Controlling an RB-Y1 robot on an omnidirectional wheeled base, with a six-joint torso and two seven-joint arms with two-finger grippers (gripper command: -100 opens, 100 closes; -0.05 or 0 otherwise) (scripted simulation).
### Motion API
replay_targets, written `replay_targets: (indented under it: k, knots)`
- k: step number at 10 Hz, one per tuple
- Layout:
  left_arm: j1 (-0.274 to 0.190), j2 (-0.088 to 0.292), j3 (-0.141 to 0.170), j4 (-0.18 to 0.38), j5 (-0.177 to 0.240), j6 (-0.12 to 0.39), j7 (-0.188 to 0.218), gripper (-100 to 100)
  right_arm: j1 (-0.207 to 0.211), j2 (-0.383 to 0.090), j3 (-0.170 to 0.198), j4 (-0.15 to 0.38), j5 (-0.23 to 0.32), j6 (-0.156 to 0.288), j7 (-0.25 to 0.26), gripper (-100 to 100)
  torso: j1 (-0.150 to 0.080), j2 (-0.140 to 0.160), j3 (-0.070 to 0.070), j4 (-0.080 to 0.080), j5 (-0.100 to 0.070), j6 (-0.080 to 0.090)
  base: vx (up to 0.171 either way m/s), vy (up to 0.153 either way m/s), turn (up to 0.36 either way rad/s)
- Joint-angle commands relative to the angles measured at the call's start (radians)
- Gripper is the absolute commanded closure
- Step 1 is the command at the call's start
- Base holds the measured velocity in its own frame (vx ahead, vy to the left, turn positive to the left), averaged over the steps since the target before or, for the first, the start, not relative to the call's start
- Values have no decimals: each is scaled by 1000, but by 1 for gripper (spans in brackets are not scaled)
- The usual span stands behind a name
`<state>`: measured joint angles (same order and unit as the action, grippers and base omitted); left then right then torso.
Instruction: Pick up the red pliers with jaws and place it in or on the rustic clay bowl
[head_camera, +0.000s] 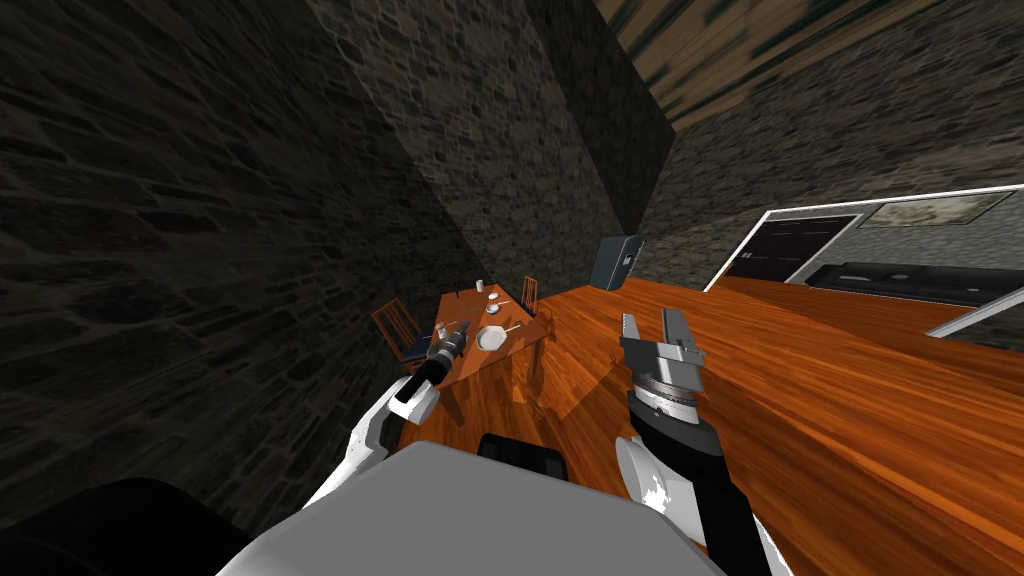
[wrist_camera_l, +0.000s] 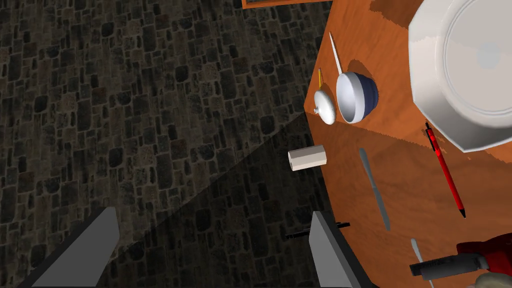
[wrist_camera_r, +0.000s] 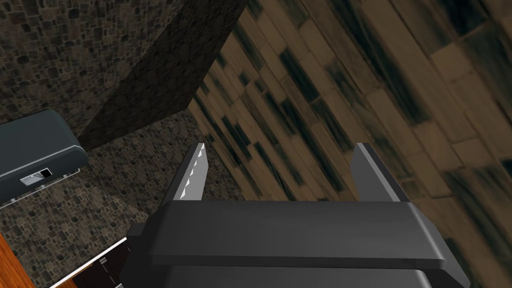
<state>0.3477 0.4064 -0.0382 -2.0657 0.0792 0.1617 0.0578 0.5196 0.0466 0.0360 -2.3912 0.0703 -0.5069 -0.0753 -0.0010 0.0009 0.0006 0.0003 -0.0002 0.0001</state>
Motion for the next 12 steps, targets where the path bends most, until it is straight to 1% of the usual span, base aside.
replay_targets:
  k: [1, 2, 3, 4, 6, 7, 10, 11, 12]
  knots:
    - [-2, 11, -5, 14, 4, 35, -6, -100, 0, 0, 0, 0, 0, 0, 0, 0, 0, 0, 0, 0, 0, 0, -12, -19, -32]
    - [-10, 38, -9, 39, 16, 78, -11, -100, 0, 0, 0, 0, 0, 0, 0, 0, 0, 0, 0, 0, 0, 0, -5, -18, -56]
    - [-18, 66, -12, 63, 29, 107, -17, -100, 0, 0, 0, 0, 0, 0, 0, 0, 0, 0, 0, 0, 0, 0, 0, -22, -88]
    - [-18, 66, -12, 63, 29, 124, -17, -100, 0, 0, 0, 0, 0, 0, 0, 0, 0, -1, 0, 0, 0, 0, 1, -16, -26]
    - [-33, 121, -18, 113, 56, 198, -32, -100, 0, 0, 0, 0, 0, 0, 0, 0, 1, -2, -1, 0, 0, 0, 11, -14, -78]
    - [-33, 121, -18, 113, 56, 211, -32, -100, 0, 0, 0, 0, 0, 0, 0, 0, 1, -2, -1, 0, 0, 0, 14, -7, -28]
    - [-52, 202, -26, 186, 97, 328, -61, -100, 0, 0, 0, 0, 0, 0, 0, 0, 2, -3, -2, -1, 0, 0, 33, -4, -93]
    - [-52, 202, -26, 186, 97, 338, -61, -100, 0, 0, 0, 0, 0, 0, 0, 0, 2, -4, -2, -1, 0, 0, 32, 3, -28]
    - [-58, 228, -28, 210, 111, 368, -72, -100, 0, 0, 0, 0, 0, 0, 0, 0, 2, -3, -2, -1, 0, -1, 34, 1, -53]
